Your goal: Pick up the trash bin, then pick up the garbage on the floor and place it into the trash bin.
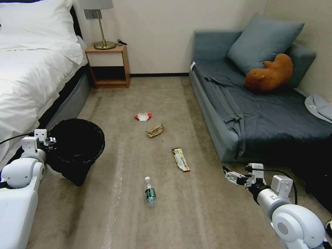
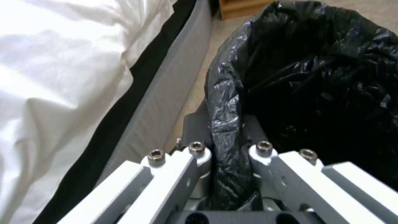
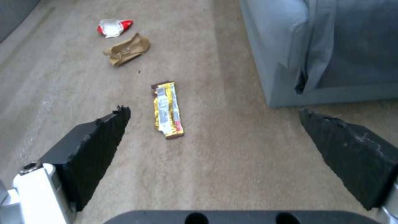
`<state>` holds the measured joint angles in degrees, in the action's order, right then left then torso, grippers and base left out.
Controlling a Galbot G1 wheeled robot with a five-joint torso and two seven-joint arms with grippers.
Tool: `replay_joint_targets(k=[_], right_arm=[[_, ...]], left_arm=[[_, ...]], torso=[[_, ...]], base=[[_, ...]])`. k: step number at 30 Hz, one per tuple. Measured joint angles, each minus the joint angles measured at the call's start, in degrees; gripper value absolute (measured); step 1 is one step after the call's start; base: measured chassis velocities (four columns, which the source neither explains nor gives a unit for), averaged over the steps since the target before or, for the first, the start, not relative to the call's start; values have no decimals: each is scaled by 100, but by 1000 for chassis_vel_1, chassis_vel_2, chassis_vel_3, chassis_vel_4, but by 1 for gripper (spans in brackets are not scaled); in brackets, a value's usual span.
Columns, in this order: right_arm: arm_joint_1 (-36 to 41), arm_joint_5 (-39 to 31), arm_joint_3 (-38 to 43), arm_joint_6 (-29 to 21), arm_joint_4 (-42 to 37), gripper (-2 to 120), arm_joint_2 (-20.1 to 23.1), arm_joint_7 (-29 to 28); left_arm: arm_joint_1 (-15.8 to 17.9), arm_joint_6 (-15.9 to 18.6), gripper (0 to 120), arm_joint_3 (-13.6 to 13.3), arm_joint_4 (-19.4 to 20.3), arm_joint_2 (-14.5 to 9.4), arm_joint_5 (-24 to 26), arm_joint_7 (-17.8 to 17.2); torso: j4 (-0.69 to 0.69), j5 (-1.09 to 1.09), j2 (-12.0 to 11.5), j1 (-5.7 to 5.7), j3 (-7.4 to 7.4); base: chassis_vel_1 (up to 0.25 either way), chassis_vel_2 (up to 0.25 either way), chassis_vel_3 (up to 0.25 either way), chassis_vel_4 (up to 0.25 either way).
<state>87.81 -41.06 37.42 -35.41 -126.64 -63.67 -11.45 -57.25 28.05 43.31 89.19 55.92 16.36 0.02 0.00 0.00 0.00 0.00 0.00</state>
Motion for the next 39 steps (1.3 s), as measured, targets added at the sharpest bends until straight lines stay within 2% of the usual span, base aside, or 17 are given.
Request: replay_joint_targets(k=[39], right_arm=[[180, 167, -19, -18, -145, 100, -103, 14]], left_arm=[[-205, -156, 5, 111, 77, -54, 30, 34]], torso=[[0, 0, 0, 0, 0]], base=[[-69, 66, 67, -71]])
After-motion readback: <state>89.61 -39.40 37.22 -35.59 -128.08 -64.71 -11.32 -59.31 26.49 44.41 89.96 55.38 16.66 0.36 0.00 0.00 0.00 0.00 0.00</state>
